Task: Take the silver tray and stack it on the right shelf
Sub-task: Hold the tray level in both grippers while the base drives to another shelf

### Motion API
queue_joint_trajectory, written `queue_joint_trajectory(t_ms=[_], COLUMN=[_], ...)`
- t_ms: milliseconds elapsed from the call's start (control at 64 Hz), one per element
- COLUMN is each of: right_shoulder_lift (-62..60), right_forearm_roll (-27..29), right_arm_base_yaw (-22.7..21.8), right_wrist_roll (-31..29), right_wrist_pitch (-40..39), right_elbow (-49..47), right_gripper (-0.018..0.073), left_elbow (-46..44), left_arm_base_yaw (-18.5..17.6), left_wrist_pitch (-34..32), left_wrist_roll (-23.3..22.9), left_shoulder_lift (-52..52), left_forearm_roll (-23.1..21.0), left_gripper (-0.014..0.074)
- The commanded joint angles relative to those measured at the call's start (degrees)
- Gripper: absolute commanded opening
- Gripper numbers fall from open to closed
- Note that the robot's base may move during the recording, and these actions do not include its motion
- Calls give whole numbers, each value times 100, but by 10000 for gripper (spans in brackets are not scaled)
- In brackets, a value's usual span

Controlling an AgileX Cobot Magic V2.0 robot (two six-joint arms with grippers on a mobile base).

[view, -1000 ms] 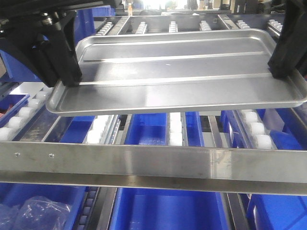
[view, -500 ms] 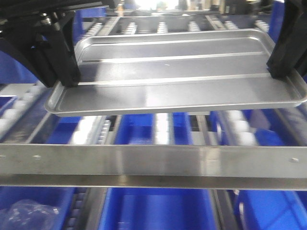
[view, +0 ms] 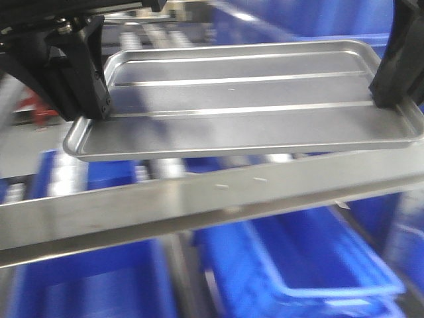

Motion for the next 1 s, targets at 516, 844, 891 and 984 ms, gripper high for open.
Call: queue_joint_trajectory(t_ms=[516,844,891,984], right_shoulder_lift=[-150,-150,-150,-155], right_forearm_roll=[-213,-213,-213,-213], right_arm_base_yaw=[-17,-17,-17,-17], right_wrist_roll=[-100,-100,-100,-100], right_wrist_pitch=[-234,-234,-234,-234], right_elbow=[-147,-147,-147,-147], right_gripper=[56,56,56,56], left_elbow=[-137,-137,-137,-137], left_arm_base_yaw=[-65,-65,-65,-65], left_wrist_pitch=[8,8,8,8], left_wrist_roll=[107,107,107,107], left_shoulder_lift=[-155,-155,-155,-155], left_forearm_roll=[157,157,157,157], left_gripper=[-93,-93,-93,-93])
